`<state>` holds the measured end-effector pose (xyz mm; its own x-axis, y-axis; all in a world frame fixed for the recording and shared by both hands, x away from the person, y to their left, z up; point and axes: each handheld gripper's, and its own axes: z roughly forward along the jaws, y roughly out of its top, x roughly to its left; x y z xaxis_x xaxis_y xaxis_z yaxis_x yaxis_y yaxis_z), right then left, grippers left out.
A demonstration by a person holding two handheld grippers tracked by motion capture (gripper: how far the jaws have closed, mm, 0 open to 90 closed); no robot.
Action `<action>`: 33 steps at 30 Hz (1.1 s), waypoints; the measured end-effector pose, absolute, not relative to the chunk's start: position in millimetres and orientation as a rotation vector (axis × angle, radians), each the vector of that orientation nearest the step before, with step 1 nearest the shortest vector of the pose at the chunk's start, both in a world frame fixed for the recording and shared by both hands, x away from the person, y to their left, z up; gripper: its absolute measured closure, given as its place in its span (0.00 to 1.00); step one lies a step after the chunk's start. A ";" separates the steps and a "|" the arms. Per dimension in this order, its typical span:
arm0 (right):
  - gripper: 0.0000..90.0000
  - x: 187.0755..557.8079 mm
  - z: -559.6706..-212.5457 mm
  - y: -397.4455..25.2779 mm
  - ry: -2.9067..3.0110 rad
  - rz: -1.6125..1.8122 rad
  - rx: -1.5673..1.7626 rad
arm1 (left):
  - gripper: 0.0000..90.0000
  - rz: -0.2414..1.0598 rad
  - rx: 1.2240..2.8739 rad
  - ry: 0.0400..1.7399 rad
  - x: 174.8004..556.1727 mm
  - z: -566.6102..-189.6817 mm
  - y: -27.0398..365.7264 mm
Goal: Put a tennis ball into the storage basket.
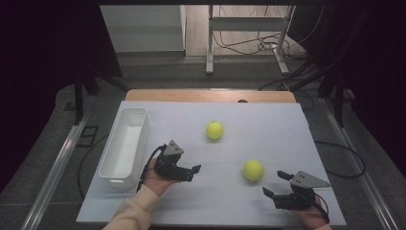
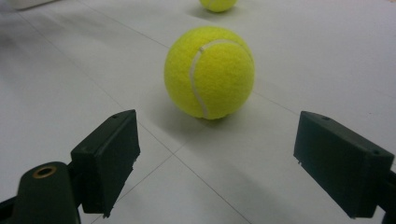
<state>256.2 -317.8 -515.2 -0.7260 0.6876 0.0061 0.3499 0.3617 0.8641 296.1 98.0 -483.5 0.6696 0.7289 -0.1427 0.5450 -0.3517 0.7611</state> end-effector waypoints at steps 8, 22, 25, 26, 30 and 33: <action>0.17 256.0 -515.5 -316.9 2.277 1.316 0.915 | 0.11 0.257 2.051 0.984 306.3 -482.9 92.2; 0.17 256.2 -516.0 -317.5 2.275 1.308 0.921 | 0.11 0.238 2.073 0.975 320.5 -483.0 82.1; 0.17 256.2 -516.2 -317.5 2.275 1.304 0.923 | 0.11 0.237 2.073 0.969 322.0 -482.5 80.5; 0.17 256.2 -516.2 -317.5 2.275 1.304 0.923 | 0.11 0.235 2.070 0.967 322.8 -482.3 79.7; 0.17 256.2 -516.7 -317.4 2.280 1.290 0.926 | 0.11 0.226 2.071 0.969 325.6 -483.2 78.4; 0.17 256.4 -516.8 -317.2 2.278 1.295 0.925 | 0.11 0.226 2.066 0.971 328.1 -481.4 77.2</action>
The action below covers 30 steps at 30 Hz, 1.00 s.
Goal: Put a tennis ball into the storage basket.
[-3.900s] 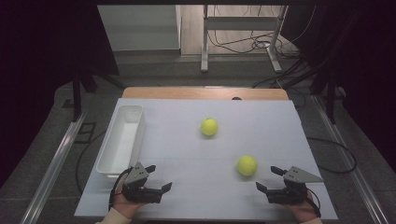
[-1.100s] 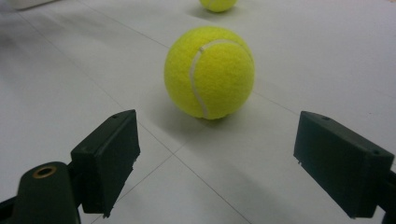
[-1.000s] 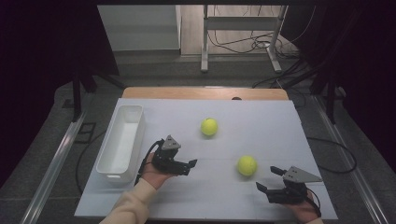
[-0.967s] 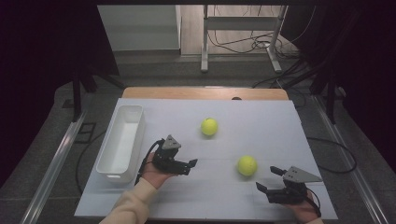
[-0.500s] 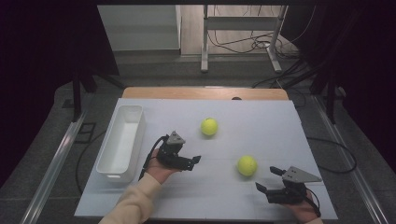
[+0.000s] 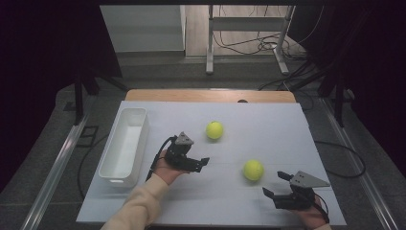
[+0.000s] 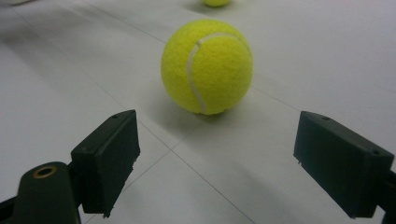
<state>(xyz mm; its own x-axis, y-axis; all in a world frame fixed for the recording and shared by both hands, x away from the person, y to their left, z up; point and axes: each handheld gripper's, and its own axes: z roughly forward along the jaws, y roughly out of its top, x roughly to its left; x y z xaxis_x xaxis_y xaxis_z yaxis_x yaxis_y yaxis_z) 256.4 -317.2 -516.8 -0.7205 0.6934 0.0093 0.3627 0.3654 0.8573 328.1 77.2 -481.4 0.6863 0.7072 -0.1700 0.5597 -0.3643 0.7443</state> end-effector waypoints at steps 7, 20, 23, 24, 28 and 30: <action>0.17 256.3 -516.6 -317.3 2.278 1.291 0.926 | 0.11 0.230 2.077 0.961 336.2 -478.4 70.3; 0.17 256.9 -517.4 -318.3 2.269 1.270 0.943 | 0.11 0.238 2.085 0.960 347.1 -475.7 66.5; 0.17 256.9 -517.7 -318.0 2.271 1.272 0.943 | 0.11 0.242 2.089 0.962 348.2 -475.4 65.6; 0.17 256.8 -517.4 -318.1 2.265 1.272 0.939 | 0.11 0.240 2.086 0.963 349.1 -475.5 65.5; 0.17 256.6 -516.9 -318.4 2.263 1.267 0.941 | 0.11 0.245 2.092 0.966 352.0 -475.1 64.2; 0.17 256.7 -517.3 -318.3 2.263 1.272 0.940 | 0.11 0.246 2.093 0.964 353.2 -474.4 63.6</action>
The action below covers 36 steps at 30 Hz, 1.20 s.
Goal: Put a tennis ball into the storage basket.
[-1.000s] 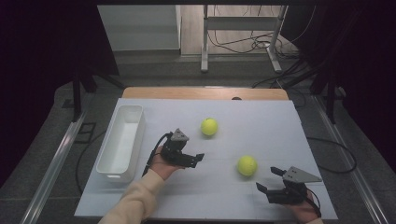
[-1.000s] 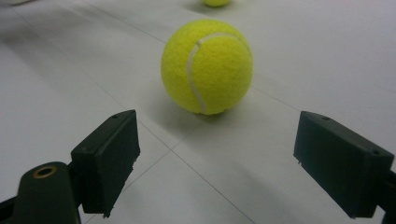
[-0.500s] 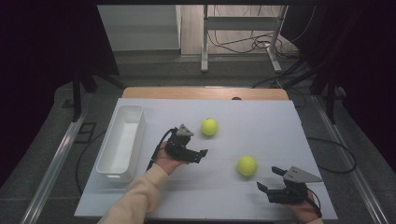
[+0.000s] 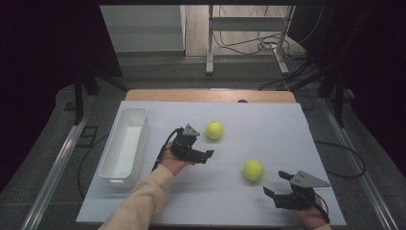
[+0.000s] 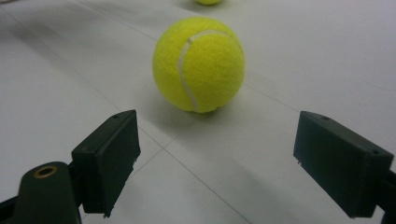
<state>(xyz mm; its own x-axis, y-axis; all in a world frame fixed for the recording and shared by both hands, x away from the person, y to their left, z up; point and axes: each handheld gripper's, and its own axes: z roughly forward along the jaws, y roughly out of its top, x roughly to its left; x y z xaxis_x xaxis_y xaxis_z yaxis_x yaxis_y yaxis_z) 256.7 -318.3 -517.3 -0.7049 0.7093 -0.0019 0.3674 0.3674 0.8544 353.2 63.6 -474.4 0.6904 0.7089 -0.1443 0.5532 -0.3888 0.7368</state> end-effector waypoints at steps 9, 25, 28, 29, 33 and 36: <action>0.17 256.1 -516.1 -318.0 2.253 1.279 0.935 | 0.11 0.266 2.095 0.968 360.3 -466.6 60.6; 0.17 255.6 -516.4 -316.4 2.259 1.273 0.933 | 0.11 0.289 2.094 0.964 375.9 -455.8 53.7; 0.17 255.7 -517.0 -316.1 2.262 1.272 0.935 | 0.11 0.278 2.099 0.973 380.0 -458.0 52.0; 0.17 255.7 -517.0 -316.1 2.262 1.272 0.935 | 0.11 0.277 2.101 0.976 380.8 -458.6 51.7; 0.17 255.8 -516.9 -316.4 2.266 1.271 0.935 | 0.11 0.282 2.110 0.984 385.7 -461.5 50.1; 0.17 256.1 -517.1 -316.3 2.267 1.274 0.934 | 0.11 0.286 2.116 0.990 389.7 -462.5 49.6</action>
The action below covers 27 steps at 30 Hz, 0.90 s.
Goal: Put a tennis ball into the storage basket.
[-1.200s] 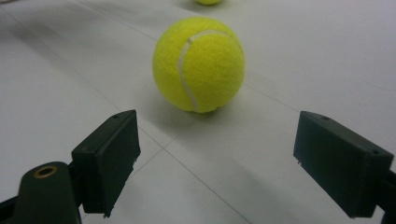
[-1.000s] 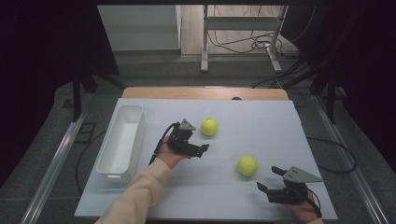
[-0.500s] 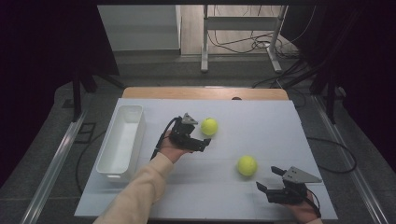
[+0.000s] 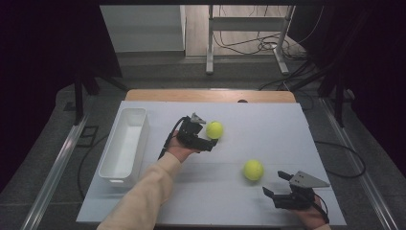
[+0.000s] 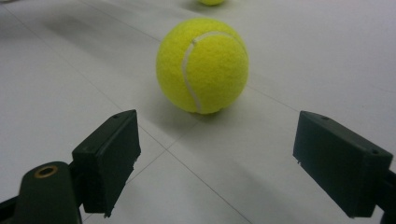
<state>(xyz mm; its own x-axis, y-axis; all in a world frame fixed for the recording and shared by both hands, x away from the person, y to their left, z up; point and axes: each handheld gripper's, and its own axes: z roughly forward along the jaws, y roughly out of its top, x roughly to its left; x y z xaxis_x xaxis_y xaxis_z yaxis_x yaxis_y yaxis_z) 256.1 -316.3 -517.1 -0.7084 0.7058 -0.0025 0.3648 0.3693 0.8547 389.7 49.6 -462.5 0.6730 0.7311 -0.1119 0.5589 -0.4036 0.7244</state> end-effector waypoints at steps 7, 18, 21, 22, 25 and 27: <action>0.17 256.5 -517.2 -316.8 2.265 1.274 0.935 | 0.11 0.285 2.138 1.001 401.8 -465.6 45.1; 0.17 256.6 -517.5 -317.4 2.267 1.272 0.937 | 0.11 0.272 2.147 1.029 419.5 -472.5 41.6; 0.17 256.6 -517.1 -317.7 2.265 1.271 0.940 | 0.11 0.261 2.139 1.029 422.3 -474.1 40.9; 0.17 256.6 -517.2 -317.7 2.266 1.270 0.941 | 0.11 0.261 2.141 1.029 423.1 -474.4 40.5; 0.17 256.9 -517.6 -317.4 2.269 1.271 0.941 | 0.11 0.264 2.145 1.027 426.1 -474.6 39.1; 0.17 256.8 -517.5 -317.4 2.270 1.268 0.940 | 0.11 0.266 2.140 1.034 428.7 -474.3 38.3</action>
